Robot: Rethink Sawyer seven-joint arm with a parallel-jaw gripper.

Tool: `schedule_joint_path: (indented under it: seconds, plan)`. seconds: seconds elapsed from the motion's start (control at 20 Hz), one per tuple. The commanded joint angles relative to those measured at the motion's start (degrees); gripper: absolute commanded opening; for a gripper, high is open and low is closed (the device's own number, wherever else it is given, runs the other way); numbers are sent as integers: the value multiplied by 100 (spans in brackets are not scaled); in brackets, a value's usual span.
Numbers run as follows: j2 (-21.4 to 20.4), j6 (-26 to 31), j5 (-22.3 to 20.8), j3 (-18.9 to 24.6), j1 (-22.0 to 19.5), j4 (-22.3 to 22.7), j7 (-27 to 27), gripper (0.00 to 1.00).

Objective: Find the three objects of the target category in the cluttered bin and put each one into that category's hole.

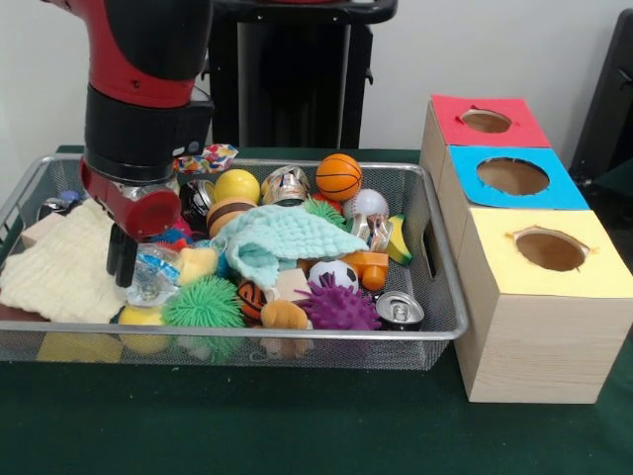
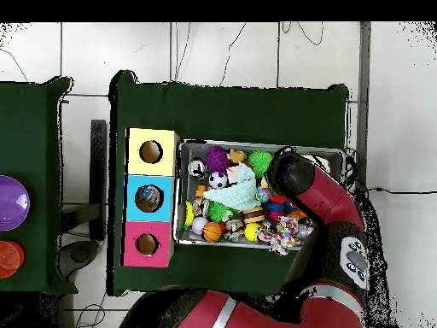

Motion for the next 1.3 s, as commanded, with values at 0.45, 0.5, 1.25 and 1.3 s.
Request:
schedule_joint_path:
  seconds: [0.45, 0.5, 1.25, 1.3]
  plan:
    - [-23, 2989, -320, -951, 703, -658, 1205, 0]
    - [-91, 3067, -349, -1020, 757, -655, 1191, 0]
    - [-252, 3794, -207, -1443, 1145, -1009, 1567, 0]
    - [-241, 3877, -170, -1453, 1171, -1059, 1631, 0]
